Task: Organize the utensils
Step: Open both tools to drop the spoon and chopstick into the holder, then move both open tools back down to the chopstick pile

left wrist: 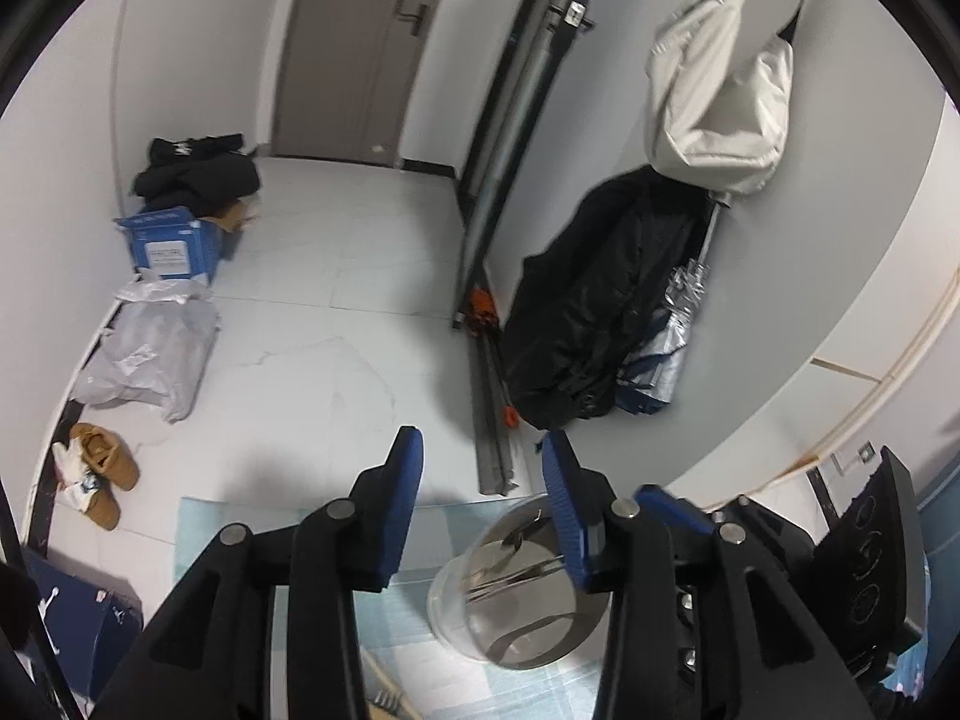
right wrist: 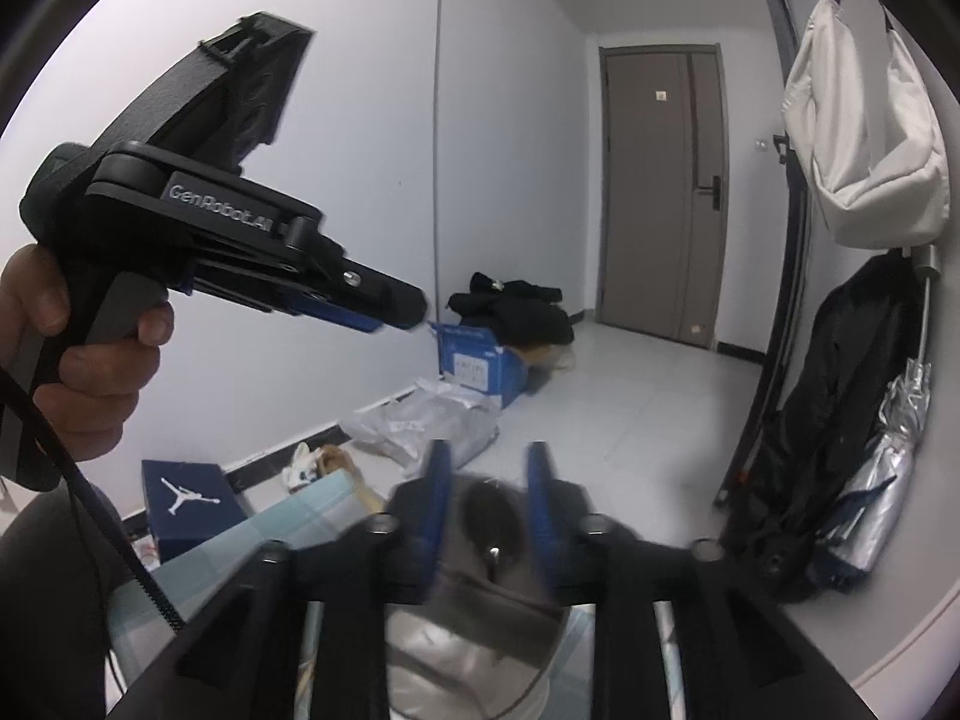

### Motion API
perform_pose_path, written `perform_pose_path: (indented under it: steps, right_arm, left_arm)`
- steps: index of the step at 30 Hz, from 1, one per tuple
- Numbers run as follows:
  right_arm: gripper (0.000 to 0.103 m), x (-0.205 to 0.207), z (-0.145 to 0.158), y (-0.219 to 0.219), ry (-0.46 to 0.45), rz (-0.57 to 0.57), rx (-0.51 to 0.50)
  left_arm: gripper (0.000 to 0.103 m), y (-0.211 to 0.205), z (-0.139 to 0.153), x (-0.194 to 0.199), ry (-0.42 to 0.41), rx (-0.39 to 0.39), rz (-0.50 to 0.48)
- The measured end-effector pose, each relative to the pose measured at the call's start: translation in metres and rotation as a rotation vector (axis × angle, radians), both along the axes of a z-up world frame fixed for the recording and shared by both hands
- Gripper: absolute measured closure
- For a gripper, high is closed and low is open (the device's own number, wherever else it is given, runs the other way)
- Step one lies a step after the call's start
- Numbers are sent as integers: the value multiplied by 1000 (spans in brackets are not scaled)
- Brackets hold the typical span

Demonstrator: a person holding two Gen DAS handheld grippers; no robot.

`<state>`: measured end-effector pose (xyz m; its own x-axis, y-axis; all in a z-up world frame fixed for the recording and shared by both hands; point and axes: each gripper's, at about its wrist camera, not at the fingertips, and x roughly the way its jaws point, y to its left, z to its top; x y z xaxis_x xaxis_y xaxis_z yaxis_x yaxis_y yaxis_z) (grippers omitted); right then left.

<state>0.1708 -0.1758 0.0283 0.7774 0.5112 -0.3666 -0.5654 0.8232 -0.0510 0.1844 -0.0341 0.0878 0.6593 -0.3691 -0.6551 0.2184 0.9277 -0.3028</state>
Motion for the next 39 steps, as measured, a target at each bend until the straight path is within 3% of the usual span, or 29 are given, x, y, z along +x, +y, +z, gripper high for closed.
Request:
perform_pose_path:
  steps: [1,6,12,16,20,23,28,39]
  right_arm:
    - [73,-3,1,0,3,-4,1]
    - [58,-25,9,0,6,-29,10]
    - [32,-64,25,11,-32,-59,43]
    - [24,-90,32,21,-38,-88,92]
    - [23,-109,31,30,-21,-107,118]
    - [23,-122,30,37,-15,-114,112]
    - [13,-148,25,44,-14,-124,114]
    - [10,-162,-16,43,105,-189,124]
  left_arm:
    - [63,3,1,-3,-2,4,18]
    - [28,23,6,-25,-36,-9,133]
    - [17,31,14,-57,-114,23,229]
    - [16,36,15,-77,-142,51,250]
    - [16,40,10,-95,-162,49,274]
    - [9,43,3,-106,-171,47,283]
    - [3,48,-12,-121,-188,67,300]
    - [1,57,-49,-147,-166,98,315]
